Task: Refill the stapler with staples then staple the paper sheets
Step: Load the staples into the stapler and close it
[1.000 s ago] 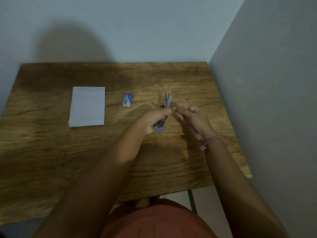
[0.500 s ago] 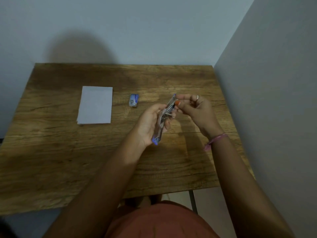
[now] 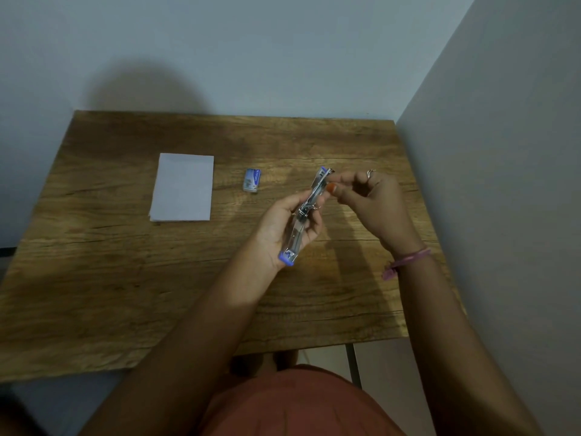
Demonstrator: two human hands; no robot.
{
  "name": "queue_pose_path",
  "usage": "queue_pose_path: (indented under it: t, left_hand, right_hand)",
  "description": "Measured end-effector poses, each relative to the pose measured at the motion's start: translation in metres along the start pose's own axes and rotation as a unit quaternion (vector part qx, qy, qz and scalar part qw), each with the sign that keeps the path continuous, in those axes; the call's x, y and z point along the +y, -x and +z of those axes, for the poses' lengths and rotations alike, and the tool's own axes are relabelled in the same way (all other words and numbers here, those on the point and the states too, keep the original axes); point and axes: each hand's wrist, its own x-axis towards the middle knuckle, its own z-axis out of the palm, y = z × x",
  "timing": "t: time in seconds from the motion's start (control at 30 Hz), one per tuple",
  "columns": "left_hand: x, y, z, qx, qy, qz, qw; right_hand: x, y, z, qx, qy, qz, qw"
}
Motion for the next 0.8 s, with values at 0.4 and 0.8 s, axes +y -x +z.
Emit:
queue_pose_path:
  t: [0.4, 0.8]
  left_hand:
    - [0.002, 0.007, -0.001, 0.0, -0.035, 0.015, 0.999]
    - [0.007, 0.011, 0.001, 0.031, -0.065, 0.054, 0.996]
  right_hand:
    - [-0.01, 0.007, 0.002, -0.008, -0.073, 0.011, 0.997]
    - [-0.026, 0.006, 0.008, 0.022, 0.06, 0.008, 0.998]
